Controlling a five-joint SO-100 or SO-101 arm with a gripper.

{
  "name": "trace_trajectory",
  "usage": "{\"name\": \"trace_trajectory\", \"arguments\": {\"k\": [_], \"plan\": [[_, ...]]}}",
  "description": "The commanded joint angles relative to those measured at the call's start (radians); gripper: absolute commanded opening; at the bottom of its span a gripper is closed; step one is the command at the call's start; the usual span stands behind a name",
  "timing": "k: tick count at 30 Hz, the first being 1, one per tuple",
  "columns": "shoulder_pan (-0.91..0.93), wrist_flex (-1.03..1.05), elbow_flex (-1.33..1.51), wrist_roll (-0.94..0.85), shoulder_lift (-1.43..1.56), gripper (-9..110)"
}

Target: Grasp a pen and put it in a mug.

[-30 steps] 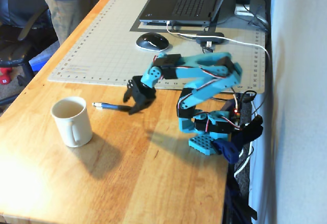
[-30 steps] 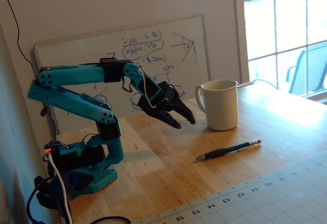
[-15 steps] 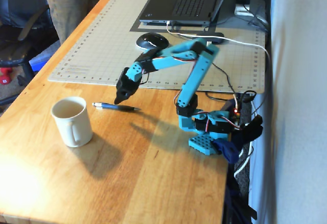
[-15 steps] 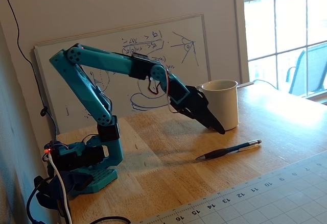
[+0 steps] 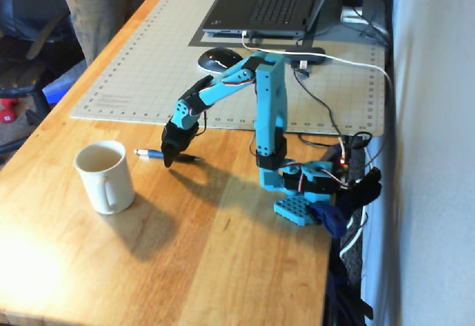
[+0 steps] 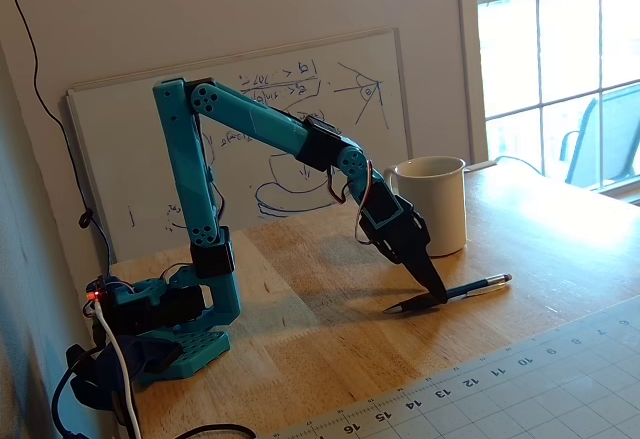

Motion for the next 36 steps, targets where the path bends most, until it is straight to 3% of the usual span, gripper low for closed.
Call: {"name": "trace_trajectory", "arguments": {"k": [1,6,19,28,36], "plan": [[-0.002,-0.020,-0.077,0.012,0.005,22],[-0.014,-0.020,-0.077,0.012,-0.008,20],[-0.018,-0.020,-0.077,0.012,-0.002,2],[-0.020,-0.020,-0.075,0.000,0.012,2],[-0.020,-0.021,-0.058,-0.003,0.207,2]]}}
